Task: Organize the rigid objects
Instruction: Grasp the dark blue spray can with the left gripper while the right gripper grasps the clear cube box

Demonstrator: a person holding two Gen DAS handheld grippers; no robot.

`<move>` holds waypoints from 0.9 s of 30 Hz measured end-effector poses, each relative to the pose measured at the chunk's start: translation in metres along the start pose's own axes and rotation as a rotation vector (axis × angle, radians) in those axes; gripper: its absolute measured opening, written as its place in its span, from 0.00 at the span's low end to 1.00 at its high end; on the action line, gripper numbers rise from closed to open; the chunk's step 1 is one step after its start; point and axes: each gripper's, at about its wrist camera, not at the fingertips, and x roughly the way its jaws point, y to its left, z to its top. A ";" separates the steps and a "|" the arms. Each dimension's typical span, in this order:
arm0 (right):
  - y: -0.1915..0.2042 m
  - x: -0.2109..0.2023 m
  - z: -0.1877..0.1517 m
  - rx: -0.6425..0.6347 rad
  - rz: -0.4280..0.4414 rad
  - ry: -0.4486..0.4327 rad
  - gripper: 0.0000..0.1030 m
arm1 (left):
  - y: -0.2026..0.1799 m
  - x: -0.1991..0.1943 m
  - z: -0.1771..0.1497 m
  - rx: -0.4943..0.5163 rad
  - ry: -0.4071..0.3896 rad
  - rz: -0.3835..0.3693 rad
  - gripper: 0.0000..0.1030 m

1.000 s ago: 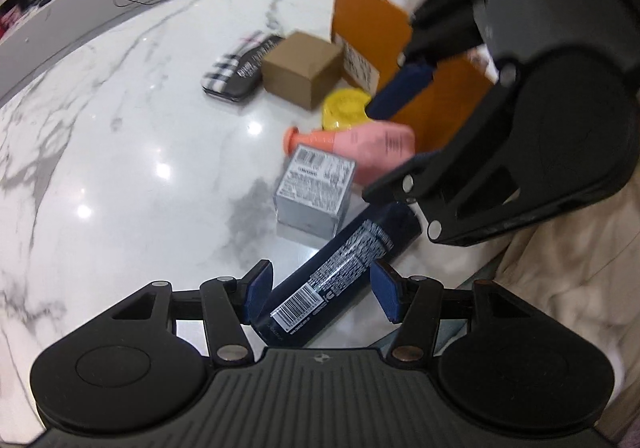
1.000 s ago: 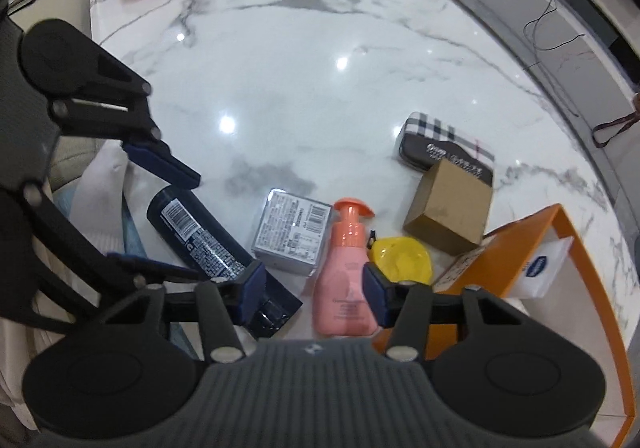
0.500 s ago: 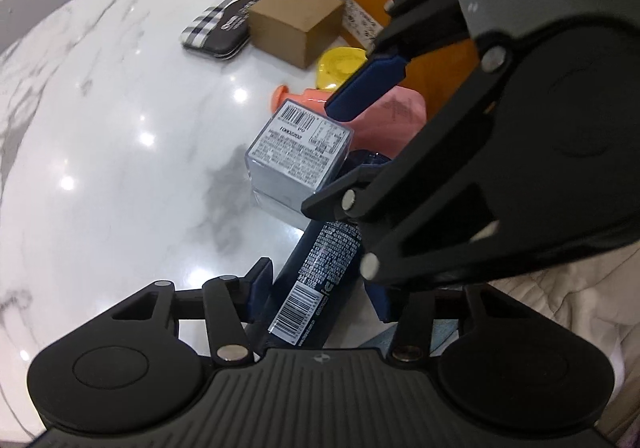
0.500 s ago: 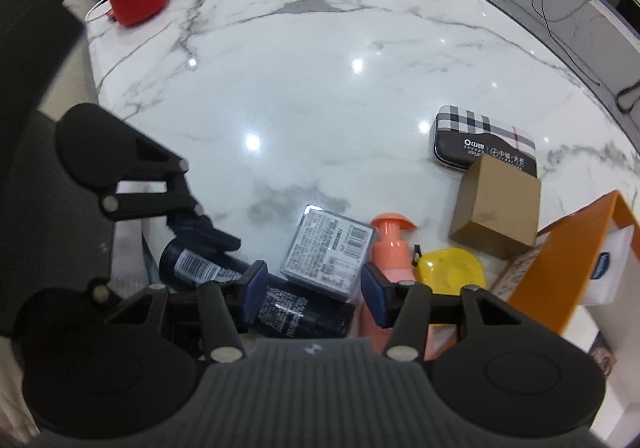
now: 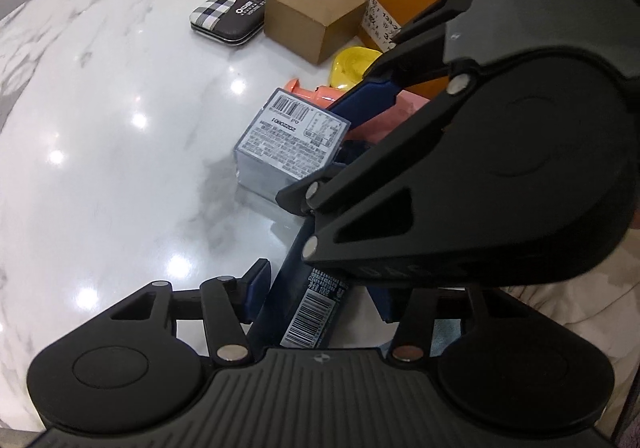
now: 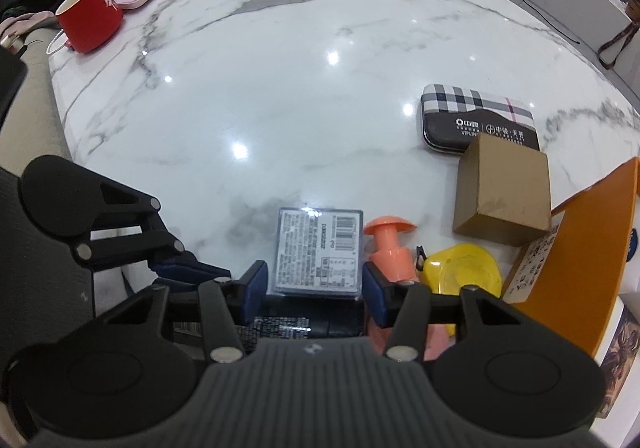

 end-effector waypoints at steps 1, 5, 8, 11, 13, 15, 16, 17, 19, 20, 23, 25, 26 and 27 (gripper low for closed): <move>0.000 0.000 -0.001 0.000 -0.001 -0.003 0.45 | 0.000 0.001 0.000 0.003 -0.002 0.000 0.57; 0.001 -0.007 -0.001 0.003 -0.007 -0.022 0.45 | -0.003 -0.002 -0.002 0.021 -0.008 -0.006 0.54; 0.000 -0.020 -0.001 0.008 -0.009 -0.048 0.45 | -0.006 -0.004 -0.004 0.040 -0.013 -0.014 0.50; -0.002 -0.038 0.000 0.015 -0.018 -0.080 0.44 | -0.006 -0.007 -0.004 0.041 -0.019 -0.012 0.47; -0.003 -0.049 -0.001 0.015 -0.026 -0.095 0.44 | -0.005 -0.010 -0.004 0.035 -0.021 -0.020 0.45; -0.005 -0.059 -0.003 0.015 -0.042 -0.107 0.44 | -0.007 -0.014 -0.004 0.032 -0.019 -0.026 0.43; -0.007 -0.064 -0.005 0.019 -0.048 -0.112 0.44 | -0.008 -0.016 -0.003 0.034 -0.018 -0.023 0.42; -0.009 -0.068 -0.007 0.022 -0.053 -0.116 0.44 | -0.009 -0.019 -0.004 0.033 -0.019 -0.020 0.41; -0.013 -0.077 -0.012 0.029 -0.061 -0.127 0.44 | -0.011 -0.022 -0.004 0.028 -0.021 -0.018 0.40; -0.015 -0.081 -0.015 0.036 -0.064 -0.131 0.44 | -0.011 -0.025 -0.004 0.018 -0.020 -0.013 0.40; -0.019 -0.095 -0.023 0.051 -0.067 -0.157 0.44 | -0.013 -0.034 -0.006 -0.024 -0.024 -0.005 0.40; -0.020 -0.105 -0.029 0.059 -0.067 -0.179 0.44 | -0.014 -0.041 -0.007 -0.053 -0.036 -0.008 0.39; -0.021 -0.111 -0.031 0.062 -0.068 -0.190 0.44 | -0.015 -0.045 -0.007 -0.064 -0.041 -0.008 0.39; -0.022 -0.116 -0.034 0.065 -0.071 -0.201 0.44 | -0.017 -0.048 -0.007 -0.069 -0.047 -0.003 0.39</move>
